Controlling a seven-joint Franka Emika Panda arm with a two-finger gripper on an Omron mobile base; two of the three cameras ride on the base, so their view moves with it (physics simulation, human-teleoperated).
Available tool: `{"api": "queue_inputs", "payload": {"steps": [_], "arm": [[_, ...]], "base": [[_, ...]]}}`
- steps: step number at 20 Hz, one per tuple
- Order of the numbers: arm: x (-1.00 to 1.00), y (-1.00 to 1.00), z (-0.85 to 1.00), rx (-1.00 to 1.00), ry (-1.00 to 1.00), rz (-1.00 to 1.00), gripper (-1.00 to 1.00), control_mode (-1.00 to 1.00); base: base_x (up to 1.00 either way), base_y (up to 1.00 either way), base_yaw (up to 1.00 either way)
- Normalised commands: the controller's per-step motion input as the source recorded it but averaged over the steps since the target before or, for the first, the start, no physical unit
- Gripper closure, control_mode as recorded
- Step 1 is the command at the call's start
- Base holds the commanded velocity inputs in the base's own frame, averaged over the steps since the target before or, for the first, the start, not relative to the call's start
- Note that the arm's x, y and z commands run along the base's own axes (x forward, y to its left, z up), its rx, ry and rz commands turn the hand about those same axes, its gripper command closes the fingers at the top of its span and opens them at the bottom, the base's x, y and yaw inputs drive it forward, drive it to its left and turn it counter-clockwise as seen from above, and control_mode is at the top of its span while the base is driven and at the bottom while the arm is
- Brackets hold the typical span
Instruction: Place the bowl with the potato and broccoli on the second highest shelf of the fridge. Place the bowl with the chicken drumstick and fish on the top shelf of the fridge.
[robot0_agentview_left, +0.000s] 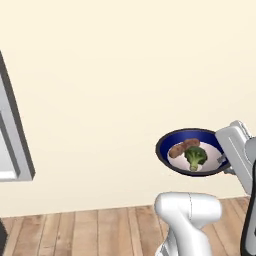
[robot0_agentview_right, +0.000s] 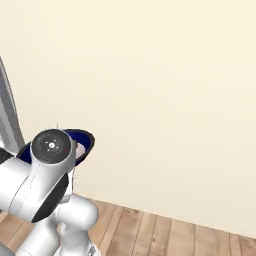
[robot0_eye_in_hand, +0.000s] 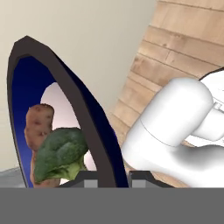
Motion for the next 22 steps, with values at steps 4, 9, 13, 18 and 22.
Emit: {"api": "queue_inputs", "payload": {"steps": [4,9,13,18,22], "arm": [[0.0,0.0,0.0,0.0,0.0,0.0,1.0,1.0],[0.0,0.0,0.0,0.0,0.0,0.0,1.0,1.0],[0.0,0.0,0.0,0.0,0.0,0.0,1.0,1.0],[0.0,0.0,0.0,0.0,0.0,0.0,1.0,1.0],[0.0,0.0,0.0,0.0,0.0,0.0,1.0,1.0]], "base": [[0.83,-0.44,0.44],[-0.09,0.0,1.0],[-0.08,0.0,1.0],[0.56,-0.32,0.82],[0.87,-0.44,0.71]]}}
